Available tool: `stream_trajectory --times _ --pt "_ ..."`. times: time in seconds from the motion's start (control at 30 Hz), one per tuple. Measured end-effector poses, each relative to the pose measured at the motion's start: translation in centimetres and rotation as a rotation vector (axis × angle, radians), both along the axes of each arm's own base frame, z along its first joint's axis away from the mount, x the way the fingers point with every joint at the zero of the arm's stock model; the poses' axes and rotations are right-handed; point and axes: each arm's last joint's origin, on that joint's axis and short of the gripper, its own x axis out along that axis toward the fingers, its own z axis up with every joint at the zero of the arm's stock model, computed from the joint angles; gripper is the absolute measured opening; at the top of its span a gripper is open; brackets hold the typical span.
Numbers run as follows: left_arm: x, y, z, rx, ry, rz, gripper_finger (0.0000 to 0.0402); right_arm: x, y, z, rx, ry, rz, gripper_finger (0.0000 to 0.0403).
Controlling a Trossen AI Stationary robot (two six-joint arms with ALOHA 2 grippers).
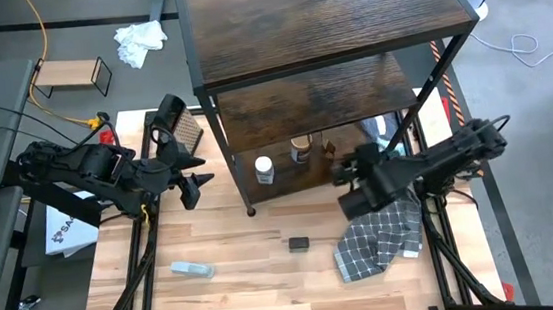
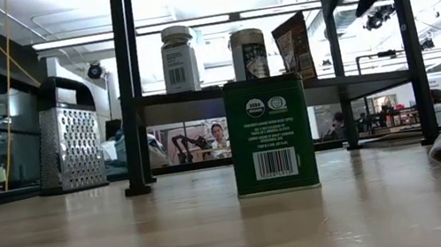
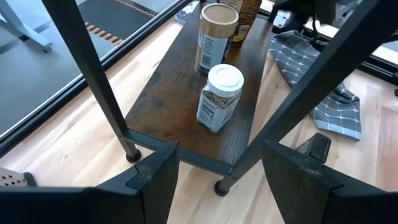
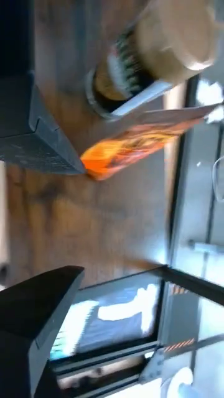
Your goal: Shelf spices
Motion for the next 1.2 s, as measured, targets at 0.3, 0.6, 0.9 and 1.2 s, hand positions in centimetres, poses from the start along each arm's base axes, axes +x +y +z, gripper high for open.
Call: stream_trajectory --times 0.3,0.6,0.9,1.2 --pt "0.0 0.1 0.0 0.017 -0.006 0.021 0.0223 1.7 -1.9 1.7 0.004 -0.038 0.203 0.0250" --pt "0.0 0.1 0.0 0.017 -0.005 0.019 0.0223 2.4 -5.2 1.5 0.024 0.086 0.204 0.0250" --pt "0.0 0.1 0.0 0.018 -0.005 0.019 0.0223 3.4 -6.6 1.6 0.065 0.085 0.278 0.0250" --pt "0.0 0.1 0.0 0.019 -0.005 0.019 0.0223 3.4 -7.5 1.5 0.131 0.090 0.282 0.0236"
